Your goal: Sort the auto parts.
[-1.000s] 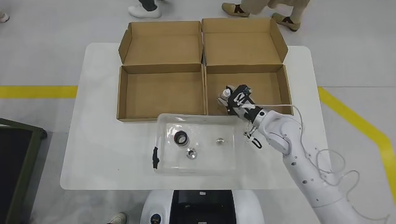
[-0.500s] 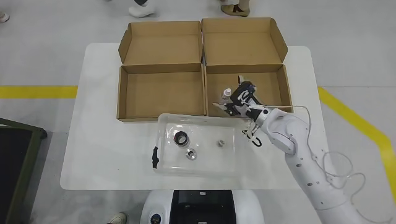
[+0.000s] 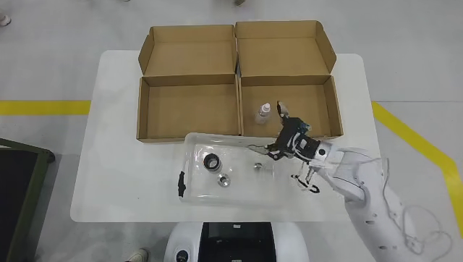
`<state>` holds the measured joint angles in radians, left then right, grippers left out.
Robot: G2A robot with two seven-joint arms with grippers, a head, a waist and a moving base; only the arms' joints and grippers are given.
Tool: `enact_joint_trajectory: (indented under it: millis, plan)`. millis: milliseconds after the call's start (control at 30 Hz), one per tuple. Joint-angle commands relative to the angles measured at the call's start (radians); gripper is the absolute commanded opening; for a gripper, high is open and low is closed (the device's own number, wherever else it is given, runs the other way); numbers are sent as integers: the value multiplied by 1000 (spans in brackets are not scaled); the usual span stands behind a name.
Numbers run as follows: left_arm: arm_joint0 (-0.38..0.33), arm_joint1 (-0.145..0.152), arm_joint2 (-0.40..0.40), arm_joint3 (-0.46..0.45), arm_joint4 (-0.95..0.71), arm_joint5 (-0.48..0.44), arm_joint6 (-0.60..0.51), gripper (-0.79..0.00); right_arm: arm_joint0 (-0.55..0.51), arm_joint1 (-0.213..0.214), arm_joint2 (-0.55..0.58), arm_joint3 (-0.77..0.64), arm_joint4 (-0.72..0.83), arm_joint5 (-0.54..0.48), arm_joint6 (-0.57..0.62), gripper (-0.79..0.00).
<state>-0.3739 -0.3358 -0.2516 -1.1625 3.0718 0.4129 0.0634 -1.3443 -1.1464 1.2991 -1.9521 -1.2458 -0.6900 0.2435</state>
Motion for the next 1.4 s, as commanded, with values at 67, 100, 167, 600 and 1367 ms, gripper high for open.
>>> enact_joint_trajectory:
  millis: [67, 100, 167, 600, 1367]
  plan:
    - [0, 0, 0, 0, 0, 0, 0, 0, -63, 12, 18, -91, -19, -71, 40, 0]
    - [0, 0, 0, 0, 0, 0, 0, 0, -77, 15, 19, -110, -27, -86, 48, 0]
    - [0, 0, 0, 0, 0, 0, 0, 0, -99, 19, 16, -137, -35, -115, 62, 0]
    - [0, 0, 0, 0, 0, 0, 0, 0, -147, 37, -43, -134, -143, -194, 143, 0]
    - [0, 0, 0, 0, 0, 0, 0, 0, -52, 50, -109, -118, -138, -194, 374, -148]
